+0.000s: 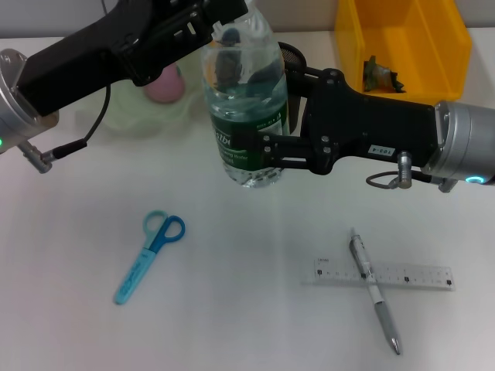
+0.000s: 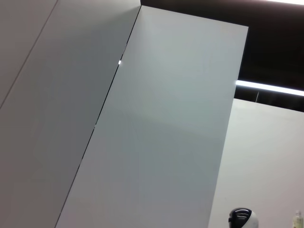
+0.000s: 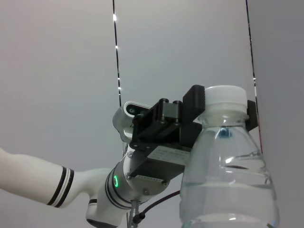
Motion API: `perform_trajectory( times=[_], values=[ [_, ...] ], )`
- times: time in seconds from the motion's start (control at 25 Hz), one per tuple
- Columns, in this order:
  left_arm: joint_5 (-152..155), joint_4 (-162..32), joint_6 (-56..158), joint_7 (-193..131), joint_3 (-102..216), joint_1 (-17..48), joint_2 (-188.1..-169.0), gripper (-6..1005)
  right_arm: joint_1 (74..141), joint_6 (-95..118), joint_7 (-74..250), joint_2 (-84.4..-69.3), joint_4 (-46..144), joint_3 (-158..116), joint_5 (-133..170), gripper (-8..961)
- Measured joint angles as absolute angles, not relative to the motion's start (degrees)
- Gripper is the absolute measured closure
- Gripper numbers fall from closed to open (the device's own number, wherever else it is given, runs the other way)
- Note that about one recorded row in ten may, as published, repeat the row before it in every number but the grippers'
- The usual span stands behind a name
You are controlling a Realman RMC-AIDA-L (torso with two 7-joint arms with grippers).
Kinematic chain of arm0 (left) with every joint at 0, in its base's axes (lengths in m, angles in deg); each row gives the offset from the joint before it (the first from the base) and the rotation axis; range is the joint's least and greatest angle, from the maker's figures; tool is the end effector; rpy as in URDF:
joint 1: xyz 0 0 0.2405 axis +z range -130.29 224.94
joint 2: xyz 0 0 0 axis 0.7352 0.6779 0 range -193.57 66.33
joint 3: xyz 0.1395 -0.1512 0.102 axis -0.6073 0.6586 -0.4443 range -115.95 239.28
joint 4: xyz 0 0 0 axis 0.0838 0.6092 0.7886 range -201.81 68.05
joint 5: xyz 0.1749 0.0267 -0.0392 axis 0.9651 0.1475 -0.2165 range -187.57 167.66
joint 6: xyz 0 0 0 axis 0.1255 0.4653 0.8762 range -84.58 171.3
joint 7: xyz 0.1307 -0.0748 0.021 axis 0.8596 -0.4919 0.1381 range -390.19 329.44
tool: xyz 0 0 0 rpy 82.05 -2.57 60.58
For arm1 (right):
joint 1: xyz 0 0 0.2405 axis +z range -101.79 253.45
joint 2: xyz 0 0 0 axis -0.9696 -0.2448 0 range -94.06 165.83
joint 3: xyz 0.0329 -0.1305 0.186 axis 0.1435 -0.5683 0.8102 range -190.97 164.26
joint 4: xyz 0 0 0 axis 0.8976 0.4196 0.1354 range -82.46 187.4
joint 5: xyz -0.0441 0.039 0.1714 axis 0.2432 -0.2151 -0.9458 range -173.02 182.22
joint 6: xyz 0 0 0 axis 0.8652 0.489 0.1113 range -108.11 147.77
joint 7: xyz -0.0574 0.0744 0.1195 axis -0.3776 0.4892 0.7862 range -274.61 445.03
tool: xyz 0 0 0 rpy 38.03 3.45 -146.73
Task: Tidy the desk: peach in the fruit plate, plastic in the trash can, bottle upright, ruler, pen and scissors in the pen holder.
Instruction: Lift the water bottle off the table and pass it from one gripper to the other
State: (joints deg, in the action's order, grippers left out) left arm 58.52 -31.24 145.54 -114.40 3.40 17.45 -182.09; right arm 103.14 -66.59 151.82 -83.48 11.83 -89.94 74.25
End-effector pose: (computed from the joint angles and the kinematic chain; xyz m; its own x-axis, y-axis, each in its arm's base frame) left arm -0.1313 0.2880 0.0457 0.3755 0.2235 0.8995 0.2826 -0.9519 0.1185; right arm 0.1311 0.2846 -0.0136 0.6529 -0.0251 -0.7570 -0.1638 -0.9805 -0.1088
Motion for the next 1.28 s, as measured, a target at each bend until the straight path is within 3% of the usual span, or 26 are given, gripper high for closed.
perform_trajectory(
  times=[0.44, 0.68, 1.28],
  values=[
    [58.73, -29.50, 146.15, -114.39, 2.90, 17.28, -182.06, 537, 103.25, -66.45, 152.00, -83.46, 11.36, -89.98, 74.40, 190],
    [59.08, -28.83, 146.29, -114.40, 3.21, 17.51, -181.84, 414, 103.29, -66.49, 152.11, -83.46, 11.20, -89.82, 74.40, 189],
    [64.38, -22.11, 145.31, -114.49, 3.31, 17.90, -181.88, 415, 103.87, -66.37, 153.92, -83.37, 10.98, -90.00, 74.63, 187]
  ],
)
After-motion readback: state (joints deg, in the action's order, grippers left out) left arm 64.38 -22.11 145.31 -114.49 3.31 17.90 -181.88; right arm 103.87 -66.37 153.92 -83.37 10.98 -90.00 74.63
